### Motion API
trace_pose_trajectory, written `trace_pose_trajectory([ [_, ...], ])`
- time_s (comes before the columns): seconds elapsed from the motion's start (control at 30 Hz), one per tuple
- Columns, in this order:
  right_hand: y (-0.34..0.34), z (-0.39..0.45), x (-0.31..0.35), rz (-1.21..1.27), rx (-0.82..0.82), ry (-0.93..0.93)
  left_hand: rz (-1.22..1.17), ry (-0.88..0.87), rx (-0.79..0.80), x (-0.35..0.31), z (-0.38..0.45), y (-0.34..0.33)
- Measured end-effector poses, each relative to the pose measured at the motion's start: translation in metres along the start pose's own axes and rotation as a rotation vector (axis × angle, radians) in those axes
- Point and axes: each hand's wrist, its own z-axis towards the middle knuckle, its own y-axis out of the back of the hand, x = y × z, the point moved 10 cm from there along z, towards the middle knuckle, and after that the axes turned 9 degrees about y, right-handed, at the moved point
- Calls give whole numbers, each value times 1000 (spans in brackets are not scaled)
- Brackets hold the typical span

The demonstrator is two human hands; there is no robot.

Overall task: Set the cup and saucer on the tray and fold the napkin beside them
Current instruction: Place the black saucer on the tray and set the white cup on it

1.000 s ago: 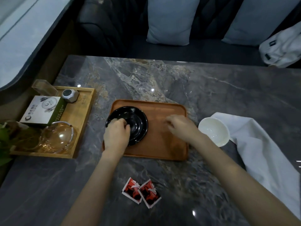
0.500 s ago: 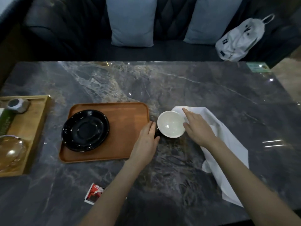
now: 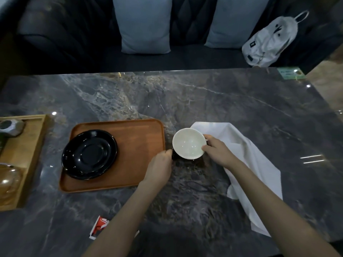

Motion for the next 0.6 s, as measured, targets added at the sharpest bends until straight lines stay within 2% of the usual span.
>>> trace_pose_trajectory([
  [0.33, 11, 4, 61, 83, -47, 117, -110, -42, -63, 12, -7, 67],
  [0.6, -26, 16, 137, 149, -7, 217, -141, -20, -152, 58, -26, 139],
])
